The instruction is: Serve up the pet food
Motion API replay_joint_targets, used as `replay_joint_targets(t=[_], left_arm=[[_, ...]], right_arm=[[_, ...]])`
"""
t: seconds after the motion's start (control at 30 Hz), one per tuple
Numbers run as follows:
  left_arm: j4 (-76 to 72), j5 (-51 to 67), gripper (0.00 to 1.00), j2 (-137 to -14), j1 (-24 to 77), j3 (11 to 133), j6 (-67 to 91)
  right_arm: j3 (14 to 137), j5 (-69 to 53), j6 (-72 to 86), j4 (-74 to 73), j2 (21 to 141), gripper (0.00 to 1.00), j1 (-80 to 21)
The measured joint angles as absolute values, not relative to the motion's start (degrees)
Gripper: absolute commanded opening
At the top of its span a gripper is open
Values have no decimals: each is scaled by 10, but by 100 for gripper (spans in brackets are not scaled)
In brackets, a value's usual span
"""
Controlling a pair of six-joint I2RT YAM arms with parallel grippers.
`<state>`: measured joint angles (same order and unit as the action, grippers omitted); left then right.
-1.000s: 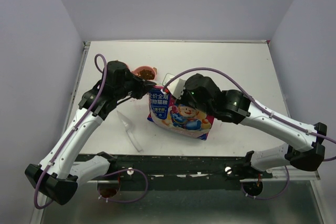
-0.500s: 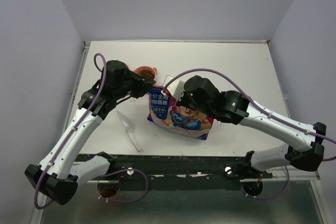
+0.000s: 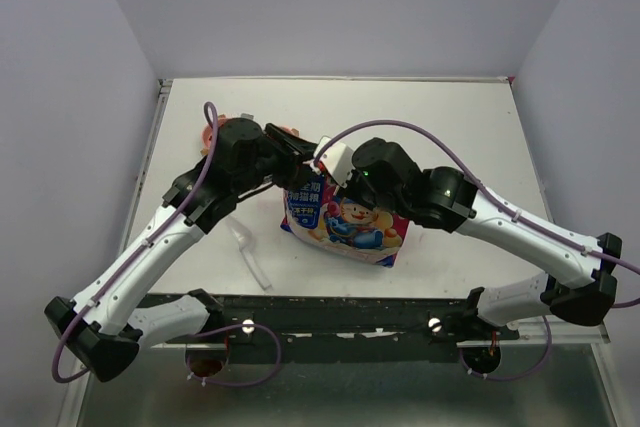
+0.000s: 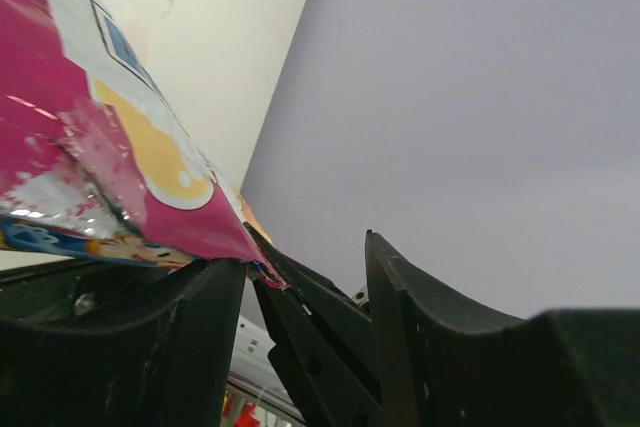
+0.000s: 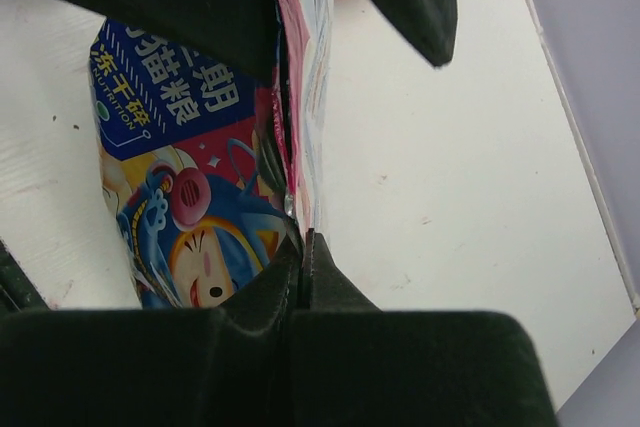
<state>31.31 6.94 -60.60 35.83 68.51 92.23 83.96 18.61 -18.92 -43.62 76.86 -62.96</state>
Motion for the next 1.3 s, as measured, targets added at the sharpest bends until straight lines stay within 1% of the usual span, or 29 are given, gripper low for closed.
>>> replay_joint_targets(t=[0.17, 0.27, 0.4, 0.53, 0.7, 0.83, 0.87, 0.97, 1.03, 1.13, 1.2, 1.23, 1.3], left_arm=[[291, 65, 56, -618, 384, 666, 962], [296, 49, 53, -614, 390, 666, 967], [311, 33, 53, -591, 393, 666, 971], [333, 15, 57, -573, 406, 667, 971], [349, 4, 61, -561, 414, 667, 981], [342, 4, 59, -578, 426, 667, 993], [338, 4, 57, -585, 428, 667, 994], [313, 4, 45, -608, 429, 651, 1003], [304, 4, 31, -609, 430, 631, 1007], [283, -5, 18, -604, 432, 604, 1011], [270, -11, 2, -599, 432, 591, 1014], [266, -14, 0, -595, 432, 585, 1014], [264, -17, 0, -593, 432, 583, 1012]], right_arm=[[846, 188, -180, -442, 771, 0, -629], [850, 187, -176, -449, 773, 1, -629], [850, 187, -172, -449, 773, 1, -629], [860, 185, -166, -459, 778, 2, -629], [865, 180, -159, -466, 780, 6, -629], [869, 177, -148, -469, 782, 12, -629], [869, 176, -145, -469, 782, 14, -629], [879, 176, -134, -468, 782, 19, -629], [892, 176, -124, -464, 782, 27, -629], [896, 173, -114, -455, 777, 41, -629], [884, 172, -115, -441, 772, 46, -629], [875, 172, -120, -434, 769, 48, -629], [861, 171, -126, -424, 769, 50, -629]])
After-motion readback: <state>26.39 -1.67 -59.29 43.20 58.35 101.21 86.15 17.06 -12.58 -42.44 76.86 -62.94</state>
